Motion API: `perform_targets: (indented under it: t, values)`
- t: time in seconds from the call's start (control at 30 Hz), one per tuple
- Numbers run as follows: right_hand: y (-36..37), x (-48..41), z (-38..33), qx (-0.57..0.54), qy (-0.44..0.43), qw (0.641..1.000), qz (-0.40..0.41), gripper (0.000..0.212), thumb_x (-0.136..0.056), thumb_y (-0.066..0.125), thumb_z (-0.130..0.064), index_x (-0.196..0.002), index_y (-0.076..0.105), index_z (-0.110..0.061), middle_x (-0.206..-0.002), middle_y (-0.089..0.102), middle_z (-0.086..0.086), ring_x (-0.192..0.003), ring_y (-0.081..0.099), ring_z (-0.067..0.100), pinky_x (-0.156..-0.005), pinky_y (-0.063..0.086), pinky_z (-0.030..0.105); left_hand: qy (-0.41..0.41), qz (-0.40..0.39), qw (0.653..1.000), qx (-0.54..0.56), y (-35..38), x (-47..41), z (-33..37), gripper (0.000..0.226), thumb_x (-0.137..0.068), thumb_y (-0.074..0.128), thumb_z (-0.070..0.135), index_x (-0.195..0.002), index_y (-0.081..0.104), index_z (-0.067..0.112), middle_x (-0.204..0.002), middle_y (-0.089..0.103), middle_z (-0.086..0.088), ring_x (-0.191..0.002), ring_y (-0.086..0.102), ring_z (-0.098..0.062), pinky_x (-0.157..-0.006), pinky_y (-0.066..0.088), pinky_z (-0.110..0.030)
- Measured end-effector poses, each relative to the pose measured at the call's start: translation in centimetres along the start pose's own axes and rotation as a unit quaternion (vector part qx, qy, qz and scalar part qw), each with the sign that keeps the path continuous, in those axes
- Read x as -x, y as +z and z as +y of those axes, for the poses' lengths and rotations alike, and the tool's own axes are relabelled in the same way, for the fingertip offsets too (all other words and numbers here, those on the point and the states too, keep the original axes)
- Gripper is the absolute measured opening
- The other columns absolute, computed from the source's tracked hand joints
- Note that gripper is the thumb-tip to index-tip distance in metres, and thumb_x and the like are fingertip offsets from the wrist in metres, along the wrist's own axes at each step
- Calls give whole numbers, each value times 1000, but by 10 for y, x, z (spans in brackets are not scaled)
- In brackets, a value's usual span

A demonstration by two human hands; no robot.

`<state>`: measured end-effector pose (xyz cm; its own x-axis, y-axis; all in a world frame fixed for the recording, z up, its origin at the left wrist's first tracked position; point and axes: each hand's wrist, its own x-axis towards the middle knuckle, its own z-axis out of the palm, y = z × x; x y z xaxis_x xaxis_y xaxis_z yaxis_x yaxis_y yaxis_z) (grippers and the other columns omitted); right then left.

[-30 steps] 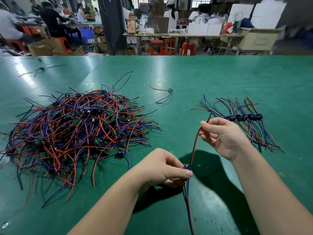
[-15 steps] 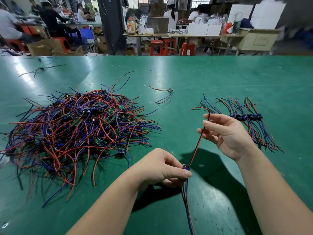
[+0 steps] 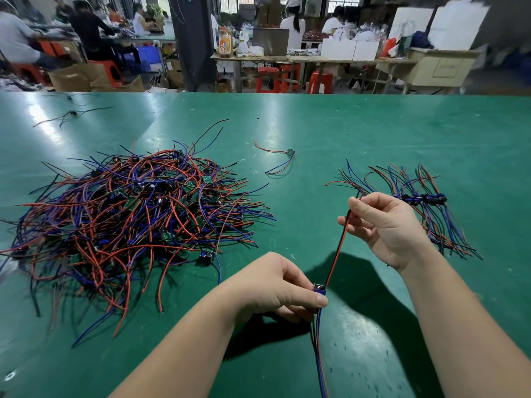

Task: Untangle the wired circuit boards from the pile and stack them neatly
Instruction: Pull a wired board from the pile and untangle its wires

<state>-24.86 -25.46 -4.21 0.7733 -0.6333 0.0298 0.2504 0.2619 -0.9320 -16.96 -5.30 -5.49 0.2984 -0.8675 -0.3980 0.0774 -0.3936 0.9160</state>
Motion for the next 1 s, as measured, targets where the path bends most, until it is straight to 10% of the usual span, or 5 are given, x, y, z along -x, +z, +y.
perform_targets:
  t: [0.4, 1.0]
  values:
    - [-1, 0, -7, -49, 31, 998, -14, 10, -64, 68, -11, -65, 77, -15, -65, 70, -2, -62, 71, 18, -52, 55, 17, 12, 61, 997, 45, 2, -5, -1, 12, -75, 79, 13, -68, 70, 12, -67, 69, -8, -59, 65, -15, -65, 57, -25]
    - [6, -2, -1, -55, -70, 995, 54, 24, -77, 64, -7, -66, 43, -13, -56, 65, 5, -56, 70, 23, -48, 54, 23, 35, 148, 983, 99, -2, -14, -1, 14, -76, 75, 3, -69, 66, 10, -61, 66, -7, -54, 63, -18, -59, 58, -28]
